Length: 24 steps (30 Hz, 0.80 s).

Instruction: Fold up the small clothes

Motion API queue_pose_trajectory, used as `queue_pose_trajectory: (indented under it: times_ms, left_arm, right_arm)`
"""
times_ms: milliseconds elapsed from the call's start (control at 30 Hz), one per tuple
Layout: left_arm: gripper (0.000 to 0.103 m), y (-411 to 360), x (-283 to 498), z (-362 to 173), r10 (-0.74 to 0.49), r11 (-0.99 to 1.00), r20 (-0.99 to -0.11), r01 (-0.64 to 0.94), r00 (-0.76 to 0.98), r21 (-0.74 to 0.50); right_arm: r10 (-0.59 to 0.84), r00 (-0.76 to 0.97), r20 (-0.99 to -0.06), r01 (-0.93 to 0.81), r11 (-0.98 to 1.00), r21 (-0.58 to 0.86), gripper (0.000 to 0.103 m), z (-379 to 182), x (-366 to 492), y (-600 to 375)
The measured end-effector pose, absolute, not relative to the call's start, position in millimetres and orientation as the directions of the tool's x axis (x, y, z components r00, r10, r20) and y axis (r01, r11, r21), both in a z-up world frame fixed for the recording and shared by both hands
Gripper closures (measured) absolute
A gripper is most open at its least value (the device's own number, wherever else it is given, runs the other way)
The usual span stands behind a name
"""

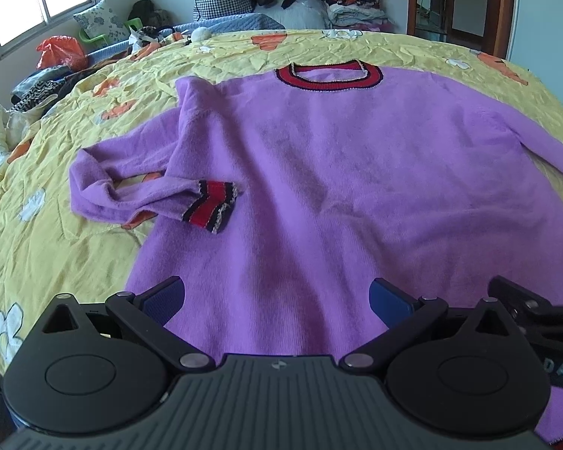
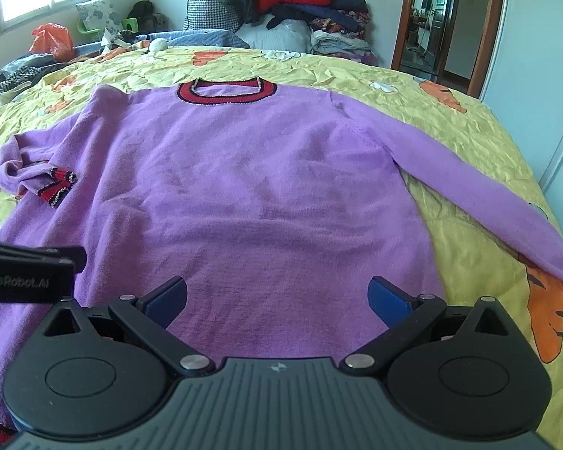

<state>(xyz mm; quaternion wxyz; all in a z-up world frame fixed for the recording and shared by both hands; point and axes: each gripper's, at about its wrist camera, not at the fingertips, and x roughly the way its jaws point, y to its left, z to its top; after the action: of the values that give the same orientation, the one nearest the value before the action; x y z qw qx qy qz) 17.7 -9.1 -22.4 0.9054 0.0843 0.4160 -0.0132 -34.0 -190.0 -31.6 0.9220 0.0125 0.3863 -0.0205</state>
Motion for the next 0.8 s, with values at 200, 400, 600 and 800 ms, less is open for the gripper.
queue_pose_trajectory:
  times_ms: [200, 400, 600, 800]
  left_arm:
    - [0.0, -14, 30, -25, 0.032, 0.985, -0.751, 0.105, 0.66, 0.134]
    - [0.0, -27, 43, -35, 0.048, 0.979, -0.741, 0.116, 0.669, 0.168]
    - [0.0, -27, 45, -37, 0.034, 0.983, -0.747, 0.114, 0.664, 0.146]
    - [0.0, -28, 53, -46, 0.086, 0.979, -0.693, 0.067, 0.716, 0.19]
  right_arm:
    - [-0.058, 0.719, -0.692, 0.064, 0.998, -0.018, 0.0, -30, -36, -198]
    - [-0.072, 0.714, -0.696, 0.083, 0.996, -0.018, 0.0, -33, -32, -215]
    - [-0.057, 0.737, -0.674, 0.09, 0.996, 0.015, 0.0, -30, -35, -220]
    - [-0.051, 0.762, -0.645, 0.046, 0.999, -0.024, 0.0, -31, -36, -213]
